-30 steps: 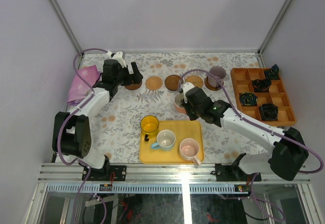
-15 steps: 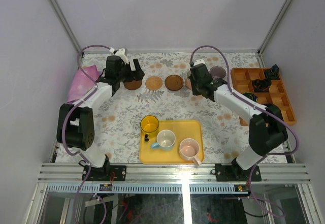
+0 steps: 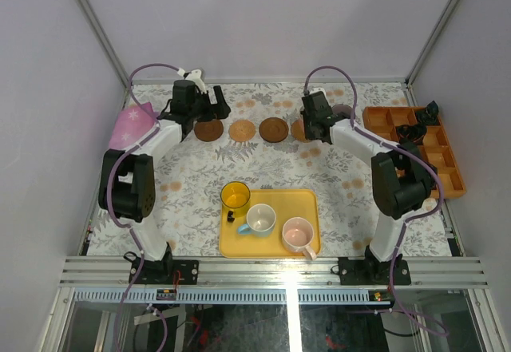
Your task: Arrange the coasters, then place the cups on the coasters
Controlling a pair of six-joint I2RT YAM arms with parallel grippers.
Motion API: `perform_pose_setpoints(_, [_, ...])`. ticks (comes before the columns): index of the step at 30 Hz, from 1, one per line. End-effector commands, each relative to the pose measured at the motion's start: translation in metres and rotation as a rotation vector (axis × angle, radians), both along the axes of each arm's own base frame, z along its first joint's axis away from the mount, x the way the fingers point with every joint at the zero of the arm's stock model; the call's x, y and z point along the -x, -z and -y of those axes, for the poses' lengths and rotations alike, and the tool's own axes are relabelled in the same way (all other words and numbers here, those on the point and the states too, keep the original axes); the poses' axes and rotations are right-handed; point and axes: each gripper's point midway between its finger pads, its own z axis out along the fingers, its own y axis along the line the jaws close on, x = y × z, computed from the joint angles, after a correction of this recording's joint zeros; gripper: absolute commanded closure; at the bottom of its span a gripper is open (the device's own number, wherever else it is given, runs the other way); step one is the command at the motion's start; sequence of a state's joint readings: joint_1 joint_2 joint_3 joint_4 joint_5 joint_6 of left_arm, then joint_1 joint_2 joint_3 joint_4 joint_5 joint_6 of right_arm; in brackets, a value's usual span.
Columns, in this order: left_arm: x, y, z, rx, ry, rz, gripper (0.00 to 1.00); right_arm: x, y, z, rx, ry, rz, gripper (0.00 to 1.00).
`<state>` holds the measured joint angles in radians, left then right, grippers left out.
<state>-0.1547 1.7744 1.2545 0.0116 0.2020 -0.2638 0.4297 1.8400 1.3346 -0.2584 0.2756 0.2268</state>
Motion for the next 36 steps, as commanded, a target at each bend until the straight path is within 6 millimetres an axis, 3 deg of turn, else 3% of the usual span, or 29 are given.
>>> perform_pose_setpoints(1, [-0.018,-0.019,0.003,-0.001,0.005,0.069,0.0,-0.045,-0.055,-0.011,-0.085,0.029,0.19,1.0])
perform_pose_setpoints(11, [-0.024,-0.014,0.003,-0.002,0.004,0.056,0.0,-0.054,-0.048,-0.014,-0.099,0.021,0.172,1.0])
perform_pose_setpoints(36, [-0.023,-0.009,0.003,-0.005,0.007,0.046,0.0,-0.046,-0.023,-0.014,-0.101,0.032,0.11,1.0])
